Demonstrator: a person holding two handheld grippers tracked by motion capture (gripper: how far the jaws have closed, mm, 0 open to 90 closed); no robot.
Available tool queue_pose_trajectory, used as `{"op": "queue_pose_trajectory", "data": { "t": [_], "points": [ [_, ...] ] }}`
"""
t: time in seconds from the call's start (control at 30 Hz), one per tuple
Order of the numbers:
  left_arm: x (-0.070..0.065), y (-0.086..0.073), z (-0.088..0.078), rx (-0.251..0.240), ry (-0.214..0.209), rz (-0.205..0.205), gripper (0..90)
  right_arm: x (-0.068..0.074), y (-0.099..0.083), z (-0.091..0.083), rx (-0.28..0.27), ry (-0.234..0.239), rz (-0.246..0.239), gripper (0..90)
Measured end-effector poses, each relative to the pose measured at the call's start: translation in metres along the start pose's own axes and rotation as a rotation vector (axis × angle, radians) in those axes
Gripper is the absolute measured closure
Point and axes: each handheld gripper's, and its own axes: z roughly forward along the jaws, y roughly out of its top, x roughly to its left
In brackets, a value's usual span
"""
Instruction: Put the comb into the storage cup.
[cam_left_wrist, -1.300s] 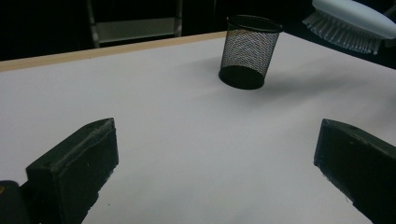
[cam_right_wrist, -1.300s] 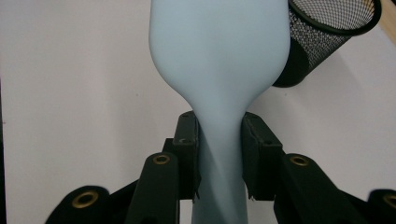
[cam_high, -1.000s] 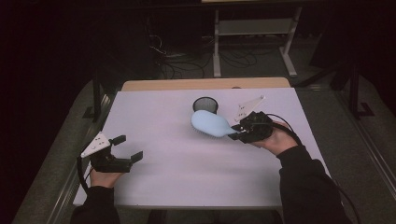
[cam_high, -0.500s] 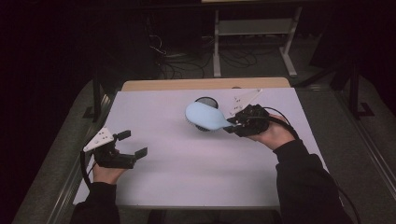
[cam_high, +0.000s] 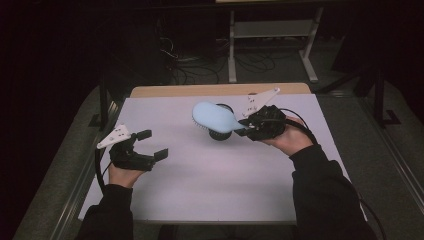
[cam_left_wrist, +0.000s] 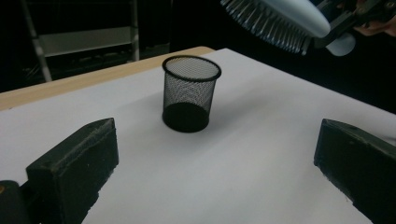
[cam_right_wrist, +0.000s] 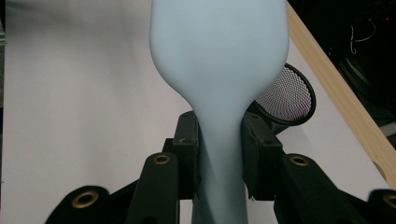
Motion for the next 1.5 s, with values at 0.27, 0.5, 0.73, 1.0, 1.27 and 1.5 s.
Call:
{"op": "queue_pose_trajectory", "data": {
  "t": [0.27, 0.5, 0.73, 1.0, 1.27, 1.5],
  "points": [
    [-0.004, 0.008, 0.010, -0.011, -0.037, -0.028, 0.0, 0.002, 0.010, 0.000, -0.017, 0.004, -0.021, 68.7],
    [-0.007, 0.017, 0.017, -0.047, -0.074, -0.049, 0.0, 0.004, 0.019, 0.001, -0.042, 0.007, -0.030, 68.7],
    [-0.013, 0.027, 0.027, -0.039, -0.105, -0.039, 0.0, 0.003, 0.025, 0.002, -0.060, 0.012, -0.037, 68.7],
    [-0.020, 0.043, 0.041, -0.034, -0.138, -0.025, 0.0, 0.003, 0.028, 0.002, -0.083, 0.019, -0.036, 68.8],
    [-0.024, 0.055, 0.054, -0.044, -0.181, -0.053, 0.0, 0.004, 0.029, 0.003, -0.098, 0.012, -0.036, 68.7],
    [-0.021, 0.058, 0.061, -0.072, -0.205, -0.115, 0.0, 0.003, 0.029, 0.006, -0.109, 0.013, -0.033, 68.7]
  ]
}}
